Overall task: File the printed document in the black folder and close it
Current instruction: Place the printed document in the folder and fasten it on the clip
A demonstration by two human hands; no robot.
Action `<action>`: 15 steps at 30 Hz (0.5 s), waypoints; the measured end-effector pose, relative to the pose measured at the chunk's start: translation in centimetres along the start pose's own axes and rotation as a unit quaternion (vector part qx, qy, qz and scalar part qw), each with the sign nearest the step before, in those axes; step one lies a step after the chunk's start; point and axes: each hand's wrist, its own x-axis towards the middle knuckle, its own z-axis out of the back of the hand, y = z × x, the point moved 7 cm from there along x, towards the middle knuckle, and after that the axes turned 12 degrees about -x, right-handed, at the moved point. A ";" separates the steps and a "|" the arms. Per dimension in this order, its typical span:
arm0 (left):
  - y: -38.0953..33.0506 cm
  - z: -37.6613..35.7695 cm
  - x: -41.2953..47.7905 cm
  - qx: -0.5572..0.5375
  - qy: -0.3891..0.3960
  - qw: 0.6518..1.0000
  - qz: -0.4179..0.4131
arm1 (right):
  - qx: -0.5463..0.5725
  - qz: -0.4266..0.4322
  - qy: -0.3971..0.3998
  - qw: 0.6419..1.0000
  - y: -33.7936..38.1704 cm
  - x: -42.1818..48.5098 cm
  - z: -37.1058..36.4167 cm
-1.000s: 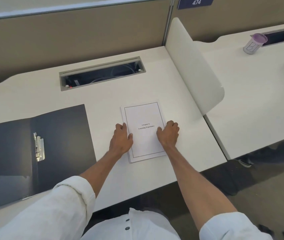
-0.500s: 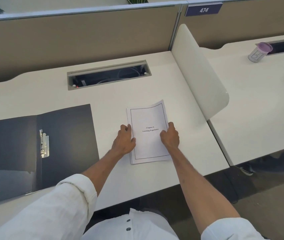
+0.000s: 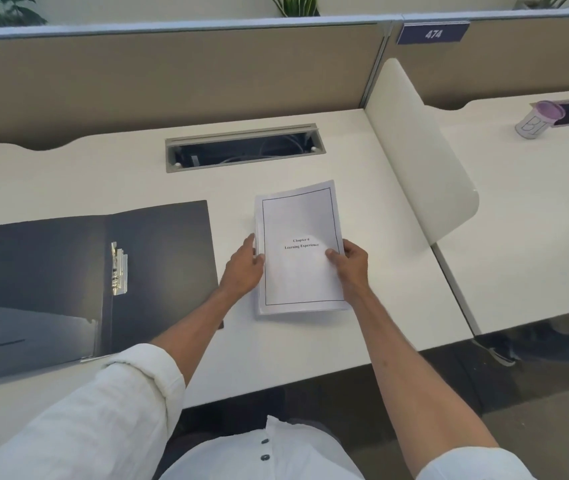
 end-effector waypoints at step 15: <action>8.2 16.5 -6.8 -0.037 -0.173 0.983 0.047 | 0.012 0.013 0.124 0.992 4.7 -4.9 -17.3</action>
